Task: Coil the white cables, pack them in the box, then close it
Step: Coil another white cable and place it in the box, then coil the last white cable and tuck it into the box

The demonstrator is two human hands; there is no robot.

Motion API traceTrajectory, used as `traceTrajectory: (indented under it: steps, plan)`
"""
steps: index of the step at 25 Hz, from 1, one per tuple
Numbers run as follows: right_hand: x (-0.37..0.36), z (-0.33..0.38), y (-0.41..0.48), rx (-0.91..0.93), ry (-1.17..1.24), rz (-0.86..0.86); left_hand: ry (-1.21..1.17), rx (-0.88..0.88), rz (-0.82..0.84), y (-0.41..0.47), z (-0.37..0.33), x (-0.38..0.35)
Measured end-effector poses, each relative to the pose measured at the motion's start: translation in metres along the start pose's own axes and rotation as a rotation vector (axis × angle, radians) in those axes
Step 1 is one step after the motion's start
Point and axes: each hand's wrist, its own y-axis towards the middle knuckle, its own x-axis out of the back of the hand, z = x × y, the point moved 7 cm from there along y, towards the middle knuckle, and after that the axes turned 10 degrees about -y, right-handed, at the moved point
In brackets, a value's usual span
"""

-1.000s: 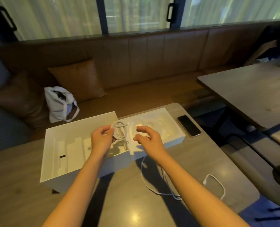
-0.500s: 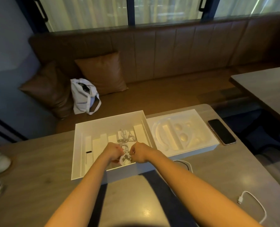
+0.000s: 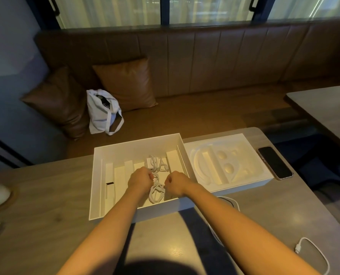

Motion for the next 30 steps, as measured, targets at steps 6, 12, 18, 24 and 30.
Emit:
traceTrajectory:
  steps: [6, 12, 18, 24, 30]
  plan:
    - [0.041, 0.000, -0.026, 0.087, 0.338, -0.299, -0.059, -0.126, -0.068, -0.021, -0.054, 0.020]
    - [0.094, -0.082, -0.091, 0.003, 0.716, -0.619, -0.430, -0.470, -0.088, -0.073, -0.166, 0.002]
    - [0.008, -0.254, -0.163, -0.479, 0.505, -0.490, -0.319, -0.623, 0.426, -0.140, -0.217, -0.145]
    - [-0.072, -0.275, -0.203, -0.448, 0.668, -0.281, 0.071, -0.533, 0.667, -0.166, -0.176, -0.249]
    - [-0.093, -0.290, -0.214, -0.703, 0.464, -0.305, 0.307, -0.512, 0.756, -0.179, -0.155, -0.259]
